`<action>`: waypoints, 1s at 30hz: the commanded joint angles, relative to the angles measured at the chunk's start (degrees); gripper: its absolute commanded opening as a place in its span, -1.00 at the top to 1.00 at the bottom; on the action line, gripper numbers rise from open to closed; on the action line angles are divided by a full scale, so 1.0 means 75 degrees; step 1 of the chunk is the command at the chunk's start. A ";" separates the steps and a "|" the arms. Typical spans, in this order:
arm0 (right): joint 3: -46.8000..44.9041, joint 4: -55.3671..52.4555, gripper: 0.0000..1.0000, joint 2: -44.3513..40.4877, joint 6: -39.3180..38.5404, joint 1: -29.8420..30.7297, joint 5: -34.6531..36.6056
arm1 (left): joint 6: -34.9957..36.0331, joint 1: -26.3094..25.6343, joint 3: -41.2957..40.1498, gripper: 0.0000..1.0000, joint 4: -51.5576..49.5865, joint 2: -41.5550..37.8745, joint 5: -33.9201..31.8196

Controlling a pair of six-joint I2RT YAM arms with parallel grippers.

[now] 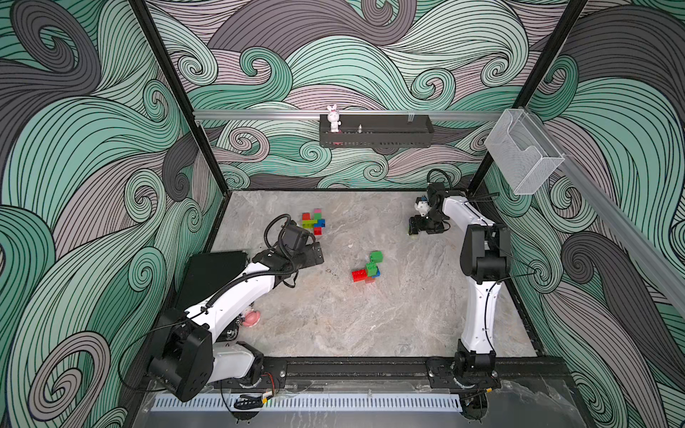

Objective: Assemble the number 4 with lego
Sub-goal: Pick up the lego brick from the center of the board.

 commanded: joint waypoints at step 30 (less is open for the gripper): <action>0.1506 -0.0597 0.15 0.1271 0.0275 0.0432 0.0627 | -0.0089 0.0103 -0.0112 -0.97 -0.0191 -0.0080 -0.0254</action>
